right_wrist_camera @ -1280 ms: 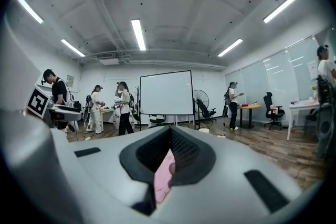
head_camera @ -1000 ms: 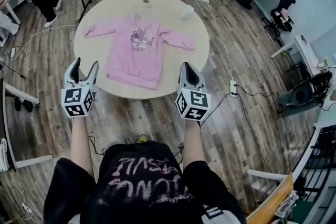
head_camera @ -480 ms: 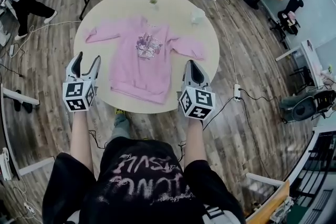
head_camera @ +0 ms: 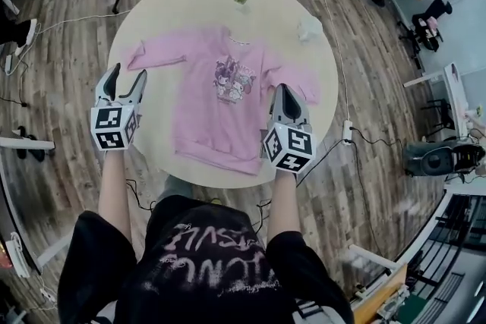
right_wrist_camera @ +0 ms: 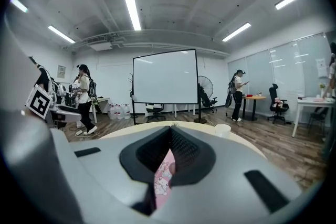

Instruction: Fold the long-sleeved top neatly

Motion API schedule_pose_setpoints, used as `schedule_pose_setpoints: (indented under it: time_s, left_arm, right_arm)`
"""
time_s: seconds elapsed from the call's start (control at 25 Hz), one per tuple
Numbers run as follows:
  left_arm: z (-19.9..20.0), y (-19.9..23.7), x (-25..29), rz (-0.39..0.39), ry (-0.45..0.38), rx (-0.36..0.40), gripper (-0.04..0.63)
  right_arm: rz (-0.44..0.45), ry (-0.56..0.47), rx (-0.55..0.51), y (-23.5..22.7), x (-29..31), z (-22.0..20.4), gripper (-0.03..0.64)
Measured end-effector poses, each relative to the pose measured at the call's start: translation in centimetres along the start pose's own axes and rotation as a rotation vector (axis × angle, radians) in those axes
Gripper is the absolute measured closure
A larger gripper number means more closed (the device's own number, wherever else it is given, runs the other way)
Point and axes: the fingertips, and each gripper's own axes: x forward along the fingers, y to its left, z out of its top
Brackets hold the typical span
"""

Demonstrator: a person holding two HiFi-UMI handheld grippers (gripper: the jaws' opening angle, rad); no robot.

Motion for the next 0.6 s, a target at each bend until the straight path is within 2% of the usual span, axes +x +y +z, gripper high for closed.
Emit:
schedule_pose_setpoints:
  time_s: [0.32,0.6]
  left_arm:
    - [-4.3,4.4,7.6,-0.046,0.119,0.01,0.31]
    - [-9.5,6.8,13.3,-0.087,0.222,0.033,0.311]
  right_arm:
    - [-0.024,0.085,0.007,2.5,7.6,-2.4,0.612]
    - [-0.05,0.16,0.001,4.2,11.8,-5.3,0.612]
